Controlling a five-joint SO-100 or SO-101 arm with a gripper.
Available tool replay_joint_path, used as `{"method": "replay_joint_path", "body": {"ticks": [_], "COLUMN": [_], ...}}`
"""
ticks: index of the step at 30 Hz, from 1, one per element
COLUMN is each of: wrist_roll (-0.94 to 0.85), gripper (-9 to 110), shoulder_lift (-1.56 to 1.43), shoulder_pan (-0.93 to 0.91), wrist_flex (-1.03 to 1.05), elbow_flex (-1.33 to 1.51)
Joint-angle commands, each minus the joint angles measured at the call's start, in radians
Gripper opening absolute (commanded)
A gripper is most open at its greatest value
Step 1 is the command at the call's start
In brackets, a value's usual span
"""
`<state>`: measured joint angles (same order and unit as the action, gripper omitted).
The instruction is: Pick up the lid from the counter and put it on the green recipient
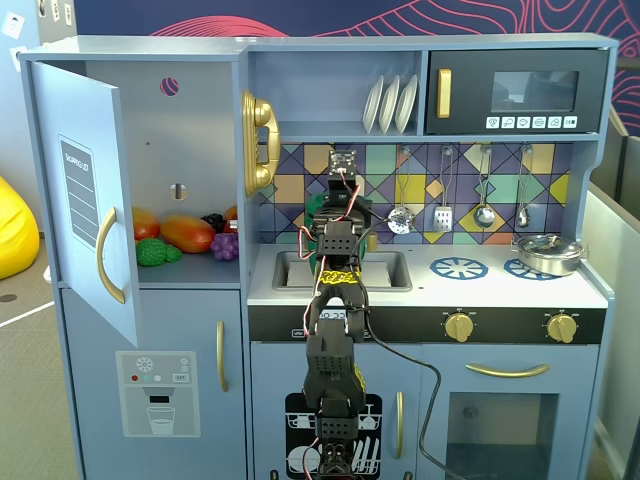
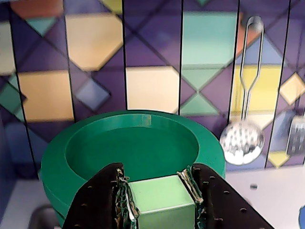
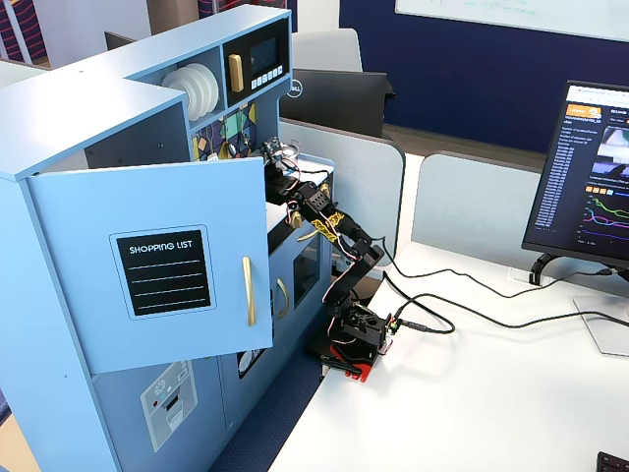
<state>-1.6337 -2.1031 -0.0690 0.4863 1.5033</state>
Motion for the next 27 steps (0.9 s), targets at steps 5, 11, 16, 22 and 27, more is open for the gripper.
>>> {"method": "replay_joint_path", "body": {"ticks": [5,11,16,22,27], "wrist_roll": [-0.021,-0.028,-0.031,-0.055,-0.061], "gripper": [0,0,0,0,4], "shoulder_lift": [0.034,0.058,0.060,0.043,0.021], "shoulder_pan": [0.014,0.025,0.032,0.034,0.021], "wrist_flex": [-0.040,-0.043,-0.046,-0.037,-0.034], "elbow_flex": [-0.101,-0.120,-0.123,-0.103,-0.074]}}
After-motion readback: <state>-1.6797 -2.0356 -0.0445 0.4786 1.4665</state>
